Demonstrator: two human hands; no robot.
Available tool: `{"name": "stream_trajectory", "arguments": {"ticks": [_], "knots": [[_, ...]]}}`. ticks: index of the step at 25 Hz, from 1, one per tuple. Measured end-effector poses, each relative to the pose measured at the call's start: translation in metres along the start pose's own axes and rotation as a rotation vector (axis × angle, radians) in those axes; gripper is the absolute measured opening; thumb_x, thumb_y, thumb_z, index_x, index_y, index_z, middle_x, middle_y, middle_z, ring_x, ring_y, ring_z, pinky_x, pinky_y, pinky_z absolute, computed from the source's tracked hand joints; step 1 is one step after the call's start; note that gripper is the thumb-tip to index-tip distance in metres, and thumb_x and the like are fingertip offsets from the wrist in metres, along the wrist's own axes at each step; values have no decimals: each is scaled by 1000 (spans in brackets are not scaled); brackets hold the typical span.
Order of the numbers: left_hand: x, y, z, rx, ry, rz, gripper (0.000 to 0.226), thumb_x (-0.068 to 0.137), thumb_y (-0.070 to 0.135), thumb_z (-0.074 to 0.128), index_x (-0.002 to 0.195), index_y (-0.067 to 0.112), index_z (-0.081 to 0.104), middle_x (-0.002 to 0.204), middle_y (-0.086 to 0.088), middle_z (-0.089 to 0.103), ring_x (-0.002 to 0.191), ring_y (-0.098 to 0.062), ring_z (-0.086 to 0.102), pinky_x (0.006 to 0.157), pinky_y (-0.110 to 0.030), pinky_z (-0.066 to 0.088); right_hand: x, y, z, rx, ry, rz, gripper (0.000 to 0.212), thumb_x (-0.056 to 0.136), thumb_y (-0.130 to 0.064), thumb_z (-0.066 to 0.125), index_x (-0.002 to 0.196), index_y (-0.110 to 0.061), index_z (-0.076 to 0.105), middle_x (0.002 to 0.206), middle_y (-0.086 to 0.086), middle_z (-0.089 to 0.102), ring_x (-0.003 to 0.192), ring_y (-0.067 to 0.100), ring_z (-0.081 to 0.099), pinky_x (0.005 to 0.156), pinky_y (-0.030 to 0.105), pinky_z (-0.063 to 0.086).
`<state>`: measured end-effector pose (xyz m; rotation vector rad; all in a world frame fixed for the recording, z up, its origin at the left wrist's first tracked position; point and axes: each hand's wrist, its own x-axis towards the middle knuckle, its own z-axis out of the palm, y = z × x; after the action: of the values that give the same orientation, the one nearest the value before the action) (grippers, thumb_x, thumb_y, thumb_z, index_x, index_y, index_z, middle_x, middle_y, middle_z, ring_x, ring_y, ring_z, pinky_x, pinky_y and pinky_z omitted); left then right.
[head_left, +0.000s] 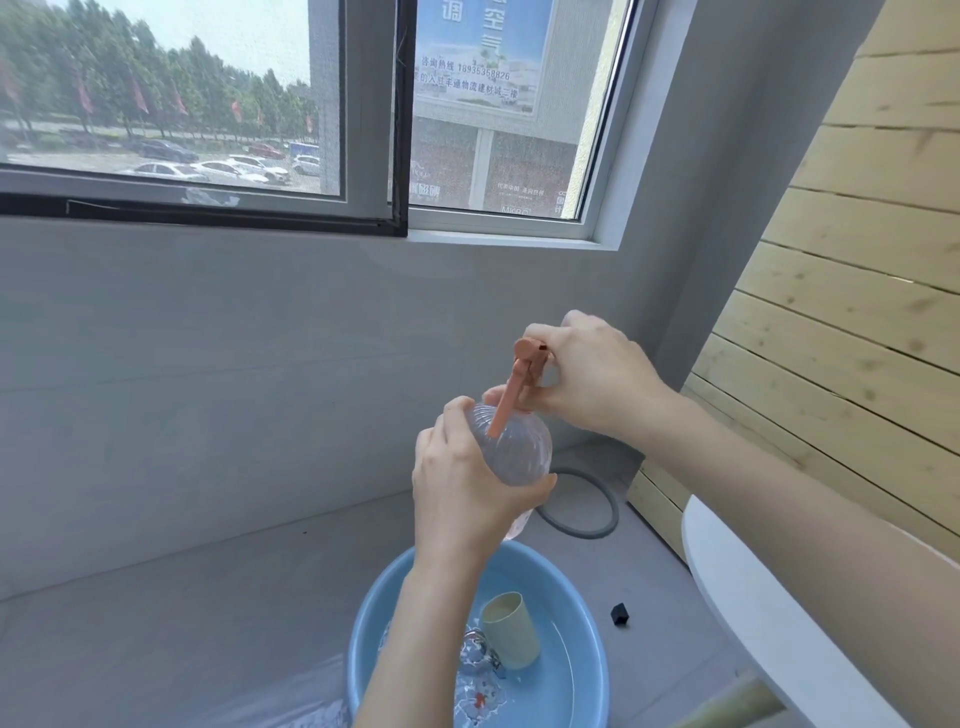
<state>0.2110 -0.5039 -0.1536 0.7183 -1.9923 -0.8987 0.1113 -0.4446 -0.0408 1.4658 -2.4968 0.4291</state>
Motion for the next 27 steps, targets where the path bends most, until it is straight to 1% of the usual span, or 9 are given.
{"name": "stream_trajectory", "arguments": {"ticks": [2, 4, 8, 13, 17, 19, 22, 25, 27], "knots": [[0, -1, -2, -6, -9, -8, 93, 55, 47, 85, 131, 19, 39, 116, 9, 50, 111, -15, 40, 78, -19, 26, 2, 4, -8, 232, -177, -65, 32, 74, -38, 79, 101, -28, 64, 106, -6, 58, 97, 9, 54, 87, 23, 47], [0, -2, -4, -3, -15, 0, 92, 56, 47, 85, 130, 19, 39, 114, 11, 49, 111, -14, 40, 78, -18, 26, 2, 7, -11, 398, -260, -69, 32, 74, -25, 81, 101, -23, 65, 98, -8, 68, 92, 8, 63, 91, 29, 51], [-2, 0, -6, 18, -39, 10, 90, 56, 45, 85, 129, 20, 39, 104, 14, 43, 109, -15, 41, 79, -19, 28, 0, 12, -6, 374, -185, -43, 30, 69, -33, 84, 80, -16, 61, 84, -7, 72, 78, 10, 62, 79, 30, 50], [-2, 3, -4, 1, -59, -10, 91, 57, 43, 84, 132, 18, 38, 105, 14, 40, 112, -15, 40, 77, -19, 25, 2, 10, -7, 320, -213, -76, 40, 68, -45, 82, 93, -18, 66, 84, -13, 72, 82, 3, 64, 78, 22, 50], [-1, 2, -4, -7, -68, -23, 93, 57, 44, 85, 132, 20, 36, 107, 15, 37, 114, -14, 39, 80, -19, 27, 7, 14, -18, 531, -386, -84, 38, 75, -12, 79, 110, -10, 64, 97, 1, 74, 96, 16, 68, 92, 31, 53], [-2, 2, -3, -3, -69, -21, 93, 57, 44, 85, 132, 19, 37, 107, 13, 40, 113, -15, 40, 79, -20, 27, 7, 15, -15, 470, -330, -87, 27, 74, -14, 79, 98, -9, 68, 88, -2, 74, 84, 10, 68, 85, 28, 54], [-3, 2, -2, 7, -55, -23, 93, 56, 44, 84, 133, 16, 39, 117, 8, 50, 113, -16, 41, 79, -18, 25, -1, 7, -2, 342, -137, -42, 28, 71, -36, 81, 85, -18, 66, 73, -13, 69, 69, 0, 61, 68, 20, 47], [-2, 2, -2, 15, -54, -15, 94, 56, 45, 84, 133, 15, 39, 121, 6, 51, 113, -17, 41, 78, -17, 24, -1, 6, -4, 290, -148, -31, 35, 71, -46, 79, 89, -23, 60, 83, -12, 71, 83, 5, 64, 77, 23, 50], [-2, 2, -2, -3, -60, -26, 94, 57, 45, 84, 133, 15, 39, 123, 6, 51, 115, -16, 40, 80, -17, 25, 1, 7, -11, 409, -291, -35, 36, 74, -29, 81, 102, -19, 59, 93, -7, 72, 90, 9, 67, 85, 29, 54]]}}
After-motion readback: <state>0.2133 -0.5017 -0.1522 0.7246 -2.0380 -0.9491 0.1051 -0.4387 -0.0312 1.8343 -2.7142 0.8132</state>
